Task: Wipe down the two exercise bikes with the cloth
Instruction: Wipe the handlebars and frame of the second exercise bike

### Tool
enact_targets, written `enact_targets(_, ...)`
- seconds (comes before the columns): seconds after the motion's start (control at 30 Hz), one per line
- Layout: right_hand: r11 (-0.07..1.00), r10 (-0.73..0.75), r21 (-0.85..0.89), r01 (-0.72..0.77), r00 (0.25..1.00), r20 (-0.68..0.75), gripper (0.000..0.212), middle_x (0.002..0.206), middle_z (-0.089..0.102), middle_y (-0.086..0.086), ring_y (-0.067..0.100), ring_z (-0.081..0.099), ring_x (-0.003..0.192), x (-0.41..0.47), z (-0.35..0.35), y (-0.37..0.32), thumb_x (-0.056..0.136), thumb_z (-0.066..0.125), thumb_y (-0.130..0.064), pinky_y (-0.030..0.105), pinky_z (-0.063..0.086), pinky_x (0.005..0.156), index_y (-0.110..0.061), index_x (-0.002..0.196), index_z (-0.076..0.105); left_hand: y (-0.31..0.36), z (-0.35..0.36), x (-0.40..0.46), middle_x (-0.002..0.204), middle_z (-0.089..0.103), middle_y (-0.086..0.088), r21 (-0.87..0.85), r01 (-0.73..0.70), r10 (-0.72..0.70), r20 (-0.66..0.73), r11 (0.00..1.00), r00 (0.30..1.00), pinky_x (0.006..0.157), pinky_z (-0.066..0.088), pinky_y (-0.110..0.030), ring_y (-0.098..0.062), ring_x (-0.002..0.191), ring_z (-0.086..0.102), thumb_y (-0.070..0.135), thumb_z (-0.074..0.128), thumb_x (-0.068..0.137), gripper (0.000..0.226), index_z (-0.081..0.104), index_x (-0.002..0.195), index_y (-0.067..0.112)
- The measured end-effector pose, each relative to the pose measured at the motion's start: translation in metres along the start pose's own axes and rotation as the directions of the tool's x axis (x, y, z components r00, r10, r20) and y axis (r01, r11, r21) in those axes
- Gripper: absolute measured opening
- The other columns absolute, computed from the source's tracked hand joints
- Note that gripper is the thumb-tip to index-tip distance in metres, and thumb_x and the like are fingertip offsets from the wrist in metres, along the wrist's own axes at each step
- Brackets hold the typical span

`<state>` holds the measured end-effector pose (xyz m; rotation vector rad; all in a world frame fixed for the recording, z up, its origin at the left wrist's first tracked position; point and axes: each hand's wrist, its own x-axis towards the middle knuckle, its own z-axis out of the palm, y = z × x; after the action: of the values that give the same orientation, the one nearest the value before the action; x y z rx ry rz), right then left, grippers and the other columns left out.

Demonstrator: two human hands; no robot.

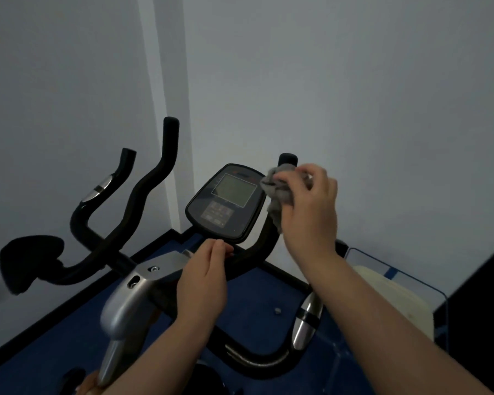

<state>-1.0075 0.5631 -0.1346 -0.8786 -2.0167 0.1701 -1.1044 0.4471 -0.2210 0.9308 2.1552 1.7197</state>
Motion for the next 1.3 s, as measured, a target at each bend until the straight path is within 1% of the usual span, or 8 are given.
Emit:
enact_targets(0.13,0.999,0.012,-0.043,-0.003,0.978,0.207,0.038,0.131,0.04,0.001,0.021,0.034,0.119,-0.038,0.022,0.003,0.084,0.056,0.007,0.029,0.048,0.081,-0.021,0.108,0.065,0.001,-0.001,-0.001,0.079,0.064,0.018,0.036,0.001,-0.002,0.01,0.999,1.0,0.063,0.037,-0.026,0.005,0.08,0.057,0.036,0.036,0.1,0.033,0.062,0.08,0.033)
enact_targets(0.3,0.986,-0.07,0.142,0.09,0.987,-0.146,0.03,0.114,0.044,0.0,0.02,0.042,0.107,0.016,-0.004,0.001,0.084,0.059,0.002,0.011,0.035,0.08,-0.021,0.101,0.069,0.002,-0.001,0.0,0.079,0.064,0.015,0.05,-0.011,0.01,0.014,0.999,1.0,0.063,0.037,-0.026,0.006,0.081,0.056,0.036,0.036,0.1,0.033,0.062,0.081,0.032)
enact_targets(0.47,0.996,-0.011,0.085,0.02,0.994,-0.112,0.031,0.126,0.047,0.009,0.028,0.043,0.114,0.012,0.014,0.002,0.084,0.057,0.008,0.03,0.046,0.08,-0.014,0.103,0.068,0.002,-0.002,-0.002,0.079,0.064,0.016,0.032,0.003,-0.003,0.005,0.999,1.0,0.064,0.036,-0.025,0.007,0.083,0.054,0.037,0.036,0.1,0.034,0.062,0.081,0.031)
enact_targets(0.63,0.916,0.185,0.357,-0.183,0.982,0.03,0.044,0.111,0.043,-0.006,0.003,0.051,0.104,-0.027,0.017,0.013,0.08,0.049,0.018,0.003,0.04,0.078,-0.022,0.092,0.062,0.003,-0.003,-0.002,0.082,0.061,0.025,0.022,0.006,-0.006,0.007,1.0,1.0,0.064,0.037,-0.026,0.006,0.084,0.055,0.04,0.034,0.1,0.036,0.062,0.079,0.032)
enact_targets(0.77,0.886,0.275,0.422,-0.192,0.95,-0.146,0.056,0.125,0.046,-0.005,0.004,0.05,0.108,0.027,0.004,0.007,0.088,0.046,0.01,0.019,0.045,0.092,-0.033,0.122,0.053,0.005,-0.001,-0.003,0.082,0.061,0.028,0.039,-0.004,0.004,0.006,0.999,1.0,0.063,0.036,-0.025,0.006,0.083,0.055,0.04,0.033,0.099,0.035,0.061,0.079,0.032)
enact_targets(0.9,0.854,0.325,0.451,-0.26,0.943,-0.072,0.058,0.129,0.046,-0.012,-0.002,0.044,0.112,0.019,0.022,0.005,0.094,0.042,0.008,-0.003,0.029,0.092,-0.026,0.14,0.048,0.004,-0.001,-0.002,0.084,0.061,0.029,0.017,0.004,-0.004,-0.003,1.0,1.0,0.065,0.038,-0.026,0.007,0.082,0.056,0.039,0.035,0.101,0.034,0.061,0.08,0.034)
enact_targets(1.1,0.674,0.523,0.62,-0.402,0.852,-0.017,0.056,0.124,0.06,-0.005,0.013,0.058,0.114,0.002,0.025,0.014,0.091,0.045,0.007,0.042,0.048,0.102,-0.031,0.129,0.058,0.003,0.001,-0.001,0.084,0.062,0.029,0.043,0.006,-0.006,-0.009,0.999,1.0,0.065,0.038,-0.026,0.007,0.083,0.057,0.039,0.035,0.102,0.034,0.061,0.081,0.034)
enact_targets(1.3,0.759,0.414,0.582,-0.292,0.907,-0.084,0.055,0.13,0.052,-0.006,0.013,0.055,0.118,0.025,0.025,0.004,0.094,0.04,0.007,0.029,0.045,0.102,-0.03,0.133,0.055,0.002,0.0,-0.001,0.081,0.066,0.018,0.005,0.031,-0.031,-0.015,1.0,0.999,0.068,0.042,-0.028,0.003,0.079,0.059,0.039,0.036,0.101,0.033,0.062,0.081,0.032)
